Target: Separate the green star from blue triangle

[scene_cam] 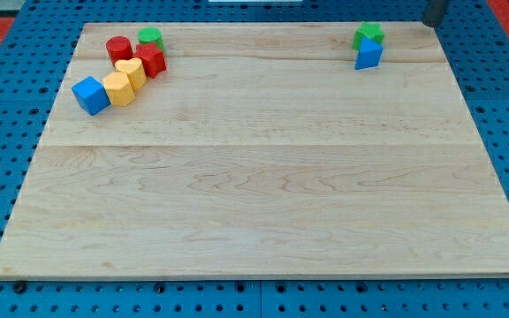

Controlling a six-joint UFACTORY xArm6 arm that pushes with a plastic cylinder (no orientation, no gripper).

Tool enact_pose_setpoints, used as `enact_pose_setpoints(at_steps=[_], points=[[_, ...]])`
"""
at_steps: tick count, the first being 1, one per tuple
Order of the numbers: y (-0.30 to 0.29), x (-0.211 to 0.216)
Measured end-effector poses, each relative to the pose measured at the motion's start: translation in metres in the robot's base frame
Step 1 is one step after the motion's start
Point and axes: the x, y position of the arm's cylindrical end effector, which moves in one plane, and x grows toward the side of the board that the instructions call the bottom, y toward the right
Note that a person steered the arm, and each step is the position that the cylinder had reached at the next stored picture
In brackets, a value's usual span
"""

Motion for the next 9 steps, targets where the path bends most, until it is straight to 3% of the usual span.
enact_pose_setpoints(at_steps=[3, 6, 9], points=[[-0.001, 0.000], [-0.121, 0.051], [-0.122, 0.042]])
